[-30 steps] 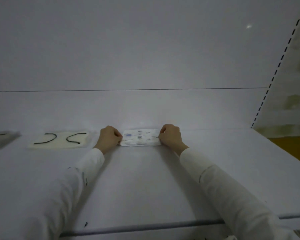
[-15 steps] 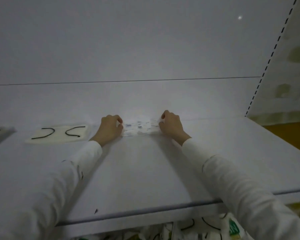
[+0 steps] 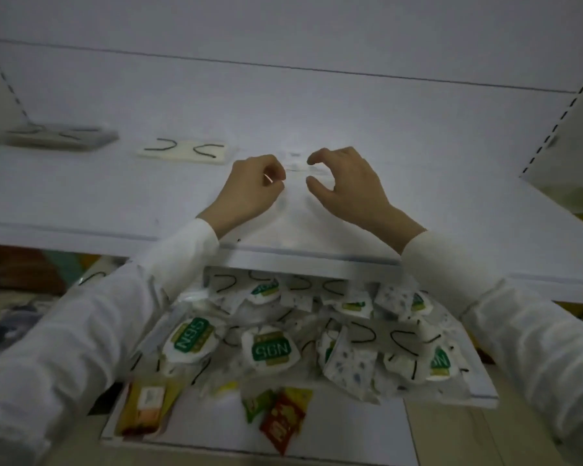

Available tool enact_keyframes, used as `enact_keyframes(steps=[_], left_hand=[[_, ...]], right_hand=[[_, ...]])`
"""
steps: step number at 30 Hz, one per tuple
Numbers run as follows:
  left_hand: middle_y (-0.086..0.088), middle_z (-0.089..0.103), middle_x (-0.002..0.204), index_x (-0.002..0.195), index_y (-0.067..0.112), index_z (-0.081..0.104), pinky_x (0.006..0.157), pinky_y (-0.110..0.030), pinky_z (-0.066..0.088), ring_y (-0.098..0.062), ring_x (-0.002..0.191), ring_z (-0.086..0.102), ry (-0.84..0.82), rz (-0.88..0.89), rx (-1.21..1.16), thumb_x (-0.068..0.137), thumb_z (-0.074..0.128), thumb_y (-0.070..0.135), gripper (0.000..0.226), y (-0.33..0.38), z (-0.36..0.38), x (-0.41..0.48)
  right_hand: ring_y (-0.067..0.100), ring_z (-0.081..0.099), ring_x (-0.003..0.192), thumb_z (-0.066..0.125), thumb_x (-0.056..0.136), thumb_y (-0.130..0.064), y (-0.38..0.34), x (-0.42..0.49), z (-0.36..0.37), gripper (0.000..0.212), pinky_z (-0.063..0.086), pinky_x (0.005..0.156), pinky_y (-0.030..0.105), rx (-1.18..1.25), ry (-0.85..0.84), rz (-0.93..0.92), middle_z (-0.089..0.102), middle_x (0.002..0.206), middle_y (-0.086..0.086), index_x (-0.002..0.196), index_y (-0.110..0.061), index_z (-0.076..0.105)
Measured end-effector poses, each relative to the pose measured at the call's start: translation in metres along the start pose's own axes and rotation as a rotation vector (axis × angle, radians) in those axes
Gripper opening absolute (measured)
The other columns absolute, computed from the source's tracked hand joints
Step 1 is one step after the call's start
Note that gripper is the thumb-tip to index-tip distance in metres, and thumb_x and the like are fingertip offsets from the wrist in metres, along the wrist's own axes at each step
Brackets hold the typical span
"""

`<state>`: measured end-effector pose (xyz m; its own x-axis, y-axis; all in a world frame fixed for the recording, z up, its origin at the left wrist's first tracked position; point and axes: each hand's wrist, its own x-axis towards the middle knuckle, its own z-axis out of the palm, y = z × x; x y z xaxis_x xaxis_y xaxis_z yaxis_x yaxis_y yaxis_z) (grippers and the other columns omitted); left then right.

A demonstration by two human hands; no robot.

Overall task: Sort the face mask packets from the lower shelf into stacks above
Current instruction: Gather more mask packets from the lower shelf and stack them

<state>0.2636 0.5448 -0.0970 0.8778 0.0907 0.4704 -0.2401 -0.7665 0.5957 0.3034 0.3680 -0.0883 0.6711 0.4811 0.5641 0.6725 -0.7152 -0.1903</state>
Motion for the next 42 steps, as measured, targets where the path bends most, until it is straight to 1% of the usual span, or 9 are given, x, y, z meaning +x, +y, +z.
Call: enact_keyframes(steps=[5,12,17,24,27,29,33,37,42], left_hand=[[-0.004,0.069,0.084,0.089,0.013,0.063,0.062,-0.022,0.053,-0.015,0.065,0.066,0.073,-0.117,-0.16,0.085,0.056,0.007,0.011,-0.002,-0.031,-0.082],[-0.015,0.064,0.072,0.088,0.001,0.061,0.048,-0.017,0.044,-0.018,0.051,0.057,0.33,-0.216,-0.329,0.086,0.052,-0.008,0.013,-0.04,-0.051,-0.193],[-0.014,0.062,0.071,0.089,-0.002,0.058,0.049,-0.02,0.047,-0.018,0.052,0.055,0.458,-0.427,-0.313,0.086,0.05,-0.009,0.01,-0.115,-0.054,-0.241],[-0.013,0.066,0.073,0.08,0.001,0.062,0.063,-0.031,0.055,-0.025,0.068,0.064,0.371,-0.816,-0.157,0.088,0.057,0.004,0.01,-0.239,-0.045,-0.282],[-0.015,0.071,0.082,0.081,0.003,0.067,0.078,-0.035,0.053,-0.029,0.082,0.067,0.202,-0.914,-0.013,0.088,0.059,0.01,0.012,-0.298,-0.044,-0.286],[-0.019,0.071,0.091,0.087,-0.001,0.069,0.079,-0.033,0.049,-0.031,0.089,0.066,0.083,-0.912,0.078,0.088,0.058,0.01,0.015,-0.33,-0.044,-0.286],[-0.019,0.071,0.09,0.088,0.0,0.068,0.072,-0.027,0.044,-0.032,0.088,0.066,-0.104,-0.84,0.2,0.089,0.057,0.011,0.016,-0.376,-0.047,-0.283],[-0.025,0.066,0.077,0.07,-0.004,0.063,0.067,-0.035,0.049,-0.035,0.076,0.064,-0.195,-0.719,0.257,0.086,0.054,0.004,0.02,-0.412,-0.045,-0.268],[-0.027,0.062,0.093,0.087,-0.008,0.061,0.075,-0.04,0.048,-0.038,0.091,0.059,-0.234,-0.655,0.264,0.087,0.05,0.004,0.017,-0.44,-0.018,-0.231]], right_hand=[[0.023,0.055,0.104,0.051,0.085,-0.026,-0.044,-0.059,0.01,0.035,0.043,0.08,0.032,0.19,0.031,-0.136,0.065,0.11,0.003,0.115,-0.01,0.06],[0.03,0.059,0.091,0.052,0.082,-0.004,-0.08,-0.123,0.044,0.028,0.049,0.071,0.038,0.262,0.07,-0.47,0.066,0.093,0.013,0.105,0.002,0.065],[0.028,0.062,0.089,0.046,0.083,-0.007,-0.088,-0.15,0.096,0.028,0.049,0.072,0.034,0.181,-0.149,-0.679,0.069,0.091,0.011,0.099,-0.002,0.069],[0.028,0.062,0.078,0.043,0.077,-0.011,-0.099,-0.144,0.21,0.03,0.054,0.065,0.033,0.246,-0.496,-0.386,0.067,0.08,0.01,0.094,-0.006,0.067],[0.03,0.064,0.073,0.062,0.067,-0.003,-0.118,-0.136,0.263,0.026,0.057,0.062,0.037,0.224,-0.646,-0.307,0.068,0.077,0.013,0.092,-0.004,0.068],[0.034,0.065,0.083,0.068,0.07,-0.003,-0.138,-0.126,0.293,0.03,0.057,0.07,0.041,0.198,-0.719,-0.275,0.069,0.09,0.018,0.1,-0.004,0.068],[0.026,0.052,0.116,0.045,0.095,-0.014,-0.173,-0.109,0.35,0.033,0.036,0.095,0.027,0.142,-0.825,-0.116,0.058,0.126,0.01,0.126,-0.01,0.057],[0.024,0.058,0.107,0.045,0.092,-0.013,-0.199,-0.102,0.396,0.03,0.046,0.088,0.031,0.203,-0.867,0.048,0.065,0.116,0.008,0.117,-0.01,0.062],[0.027,0.06,0.097,0.047,0.089,-0.016,-0.218,-0.098,0.427,0.023,0.047,0.074,0.032,0.252,-0.814,0.091,0.066,0.1,0.011,0.103,-0.008,0.064]])
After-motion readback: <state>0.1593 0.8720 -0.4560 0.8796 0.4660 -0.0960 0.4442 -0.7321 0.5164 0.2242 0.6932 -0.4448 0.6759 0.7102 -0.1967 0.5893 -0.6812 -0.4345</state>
